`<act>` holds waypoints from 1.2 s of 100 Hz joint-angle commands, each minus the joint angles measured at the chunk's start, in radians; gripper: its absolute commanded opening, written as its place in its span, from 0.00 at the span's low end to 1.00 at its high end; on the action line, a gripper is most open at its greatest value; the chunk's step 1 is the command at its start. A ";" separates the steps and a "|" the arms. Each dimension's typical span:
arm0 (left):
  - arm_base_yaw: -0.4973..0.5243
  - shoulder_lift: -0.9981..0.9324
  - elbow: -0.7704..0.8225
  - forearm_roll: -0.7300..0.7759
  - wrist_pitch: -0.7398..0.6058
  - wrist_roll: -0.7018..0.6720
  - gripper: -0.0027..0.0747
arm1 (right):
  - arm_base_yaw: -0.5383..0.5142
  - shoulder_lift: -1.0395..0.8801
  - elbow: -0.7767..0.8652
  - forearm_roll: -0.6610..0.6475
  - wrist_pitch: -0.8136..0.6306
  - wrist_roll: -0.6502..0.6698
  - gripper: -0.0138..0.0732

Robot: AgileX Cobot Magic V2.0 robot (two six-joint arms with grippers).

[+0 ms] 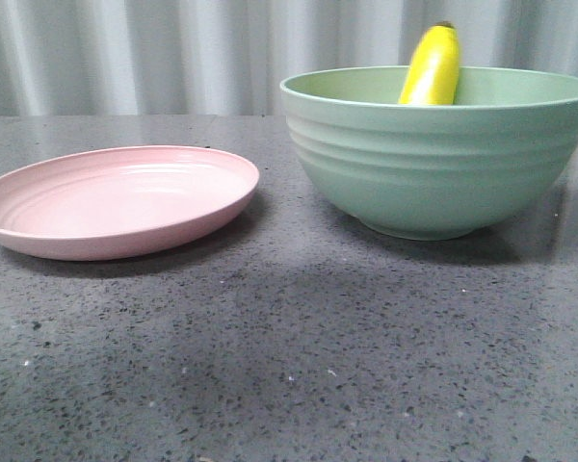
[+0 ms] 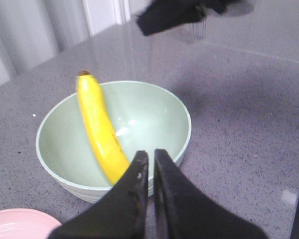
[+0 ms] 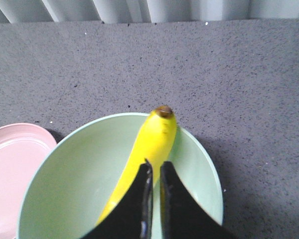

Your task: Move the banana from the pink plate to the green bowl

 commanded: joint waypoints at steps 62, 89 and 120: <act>0.002 -0.362 0.553 -0.008 -0.555 -0.009 0.01 | -0.002 -0.715 0.731 -0.009 -0.468 -0.038 0.08; 0.002 -0.370 0.578 -0.008 -0.553 -0.009 0.01 | -0.002 -0.800 0.759 -0.009 -0.468 -0.038 0.08; 0.002 -0.370 0.578 -0.008 -0.553 -0.009 0.01 | -0.002 -0.798 0.759 -0.009 -0.468 -0.038 0.08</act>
